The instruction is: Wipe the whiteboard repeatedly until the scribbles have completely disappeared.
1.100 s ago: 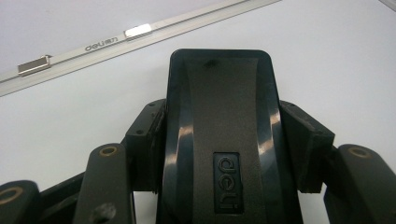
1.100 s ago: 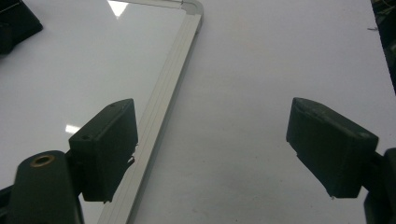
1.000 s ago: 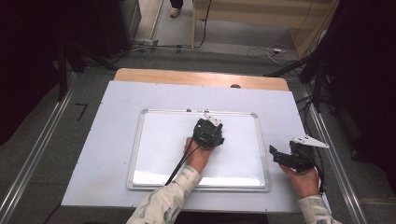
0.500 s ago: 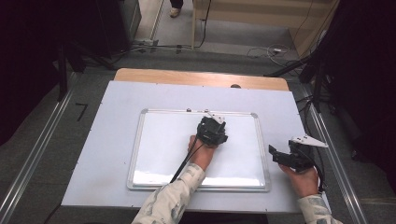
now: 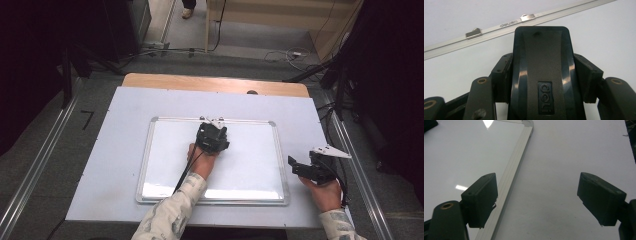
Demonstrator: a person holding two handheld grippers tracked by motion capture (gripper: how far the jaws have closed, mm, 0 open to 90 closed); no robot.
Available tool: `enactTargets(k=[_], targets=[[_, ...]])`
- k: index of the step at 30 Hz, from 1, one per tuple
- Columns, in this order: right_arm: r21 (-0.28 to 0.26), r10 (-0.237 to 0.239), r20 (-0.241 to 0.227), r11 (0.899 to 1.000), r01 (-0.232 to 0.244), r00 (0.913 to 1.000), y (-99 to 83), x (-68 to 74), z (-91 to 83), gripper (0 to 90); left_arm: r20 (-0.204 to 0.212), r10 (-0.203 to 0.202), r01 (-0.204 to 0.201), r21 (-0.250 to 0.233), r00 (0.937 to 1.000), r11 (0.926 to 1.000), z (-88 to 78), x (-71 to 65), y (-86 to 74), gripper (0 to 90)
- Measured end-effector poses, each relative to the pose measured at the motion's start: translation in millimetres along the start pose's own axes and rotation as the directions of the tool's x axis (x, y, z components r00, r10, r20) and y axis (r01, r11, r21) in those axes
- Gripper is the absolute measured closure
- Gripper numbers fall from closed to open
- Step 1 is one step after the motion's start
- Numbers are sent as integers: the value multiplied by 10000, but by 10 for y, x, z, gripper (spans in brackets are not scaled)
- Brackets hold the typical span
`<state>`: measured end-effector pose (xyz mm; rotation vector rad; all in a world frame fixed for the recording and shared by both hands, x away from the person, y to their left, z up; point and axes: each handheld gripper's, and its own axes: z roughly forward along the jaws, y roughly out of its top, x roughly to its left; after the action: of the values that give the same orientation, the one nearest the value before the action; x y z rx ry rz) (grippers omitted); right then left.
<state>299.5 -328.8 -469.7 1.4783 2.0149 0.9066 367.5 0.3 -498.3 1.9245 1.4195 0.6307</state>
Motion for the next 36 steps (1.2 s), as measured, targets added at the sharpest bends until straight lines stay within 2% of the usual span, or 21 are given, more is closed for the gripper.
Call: enactTargets(k=[9, 19, 22, 25, 29, 32, 34, 36], targets=[[33, 21, 72, 10000, -22, 10000, -12, -7, -8, 151, -67, -64, 64, 10, 10000, 10000, -94, 193, -89, 401], [22, 28, 157, 10000, -29, 9999, -19, -11, -13, 151, -38, -2, 2, 86, 10000, 10000, -232, 334, -210, 401], [3, 45, 135, 10000, -45, 9999, -19, 0, -17, 151, 139, -202, 200, 182, 9997, 9996, -300, 386, -250, 403], [57, 19, 144, 10000, -20, 9999, -11, 15, 0, 151, 129, -491, 489, 160, 9987, 9987, -348, 469, -291, 403], [56, -27, 132, 10000, 26, 9999, 2, 39, 8, 151, 58, -851, 851, 29, 9964, 9964, -419, 577, -352, 402], [75, -48, 118, 10000, 47, 9999, 7, 53, 21, 151, -138, -676, 673, -218, 9976, 9975, -506, 611, -350, 403], [97, -25, 104, 10000, 24, 9999, 12, 59, 27, 151, -169, -769, 760, -519, 9969, 9958, -581, 645, -319, 402], [82, -42, 84, 10000, 42, 10000, 14, 62, 28, 151, -186, -882, 869, -600, 9959, 9944, -634, 690, -299, 402]])
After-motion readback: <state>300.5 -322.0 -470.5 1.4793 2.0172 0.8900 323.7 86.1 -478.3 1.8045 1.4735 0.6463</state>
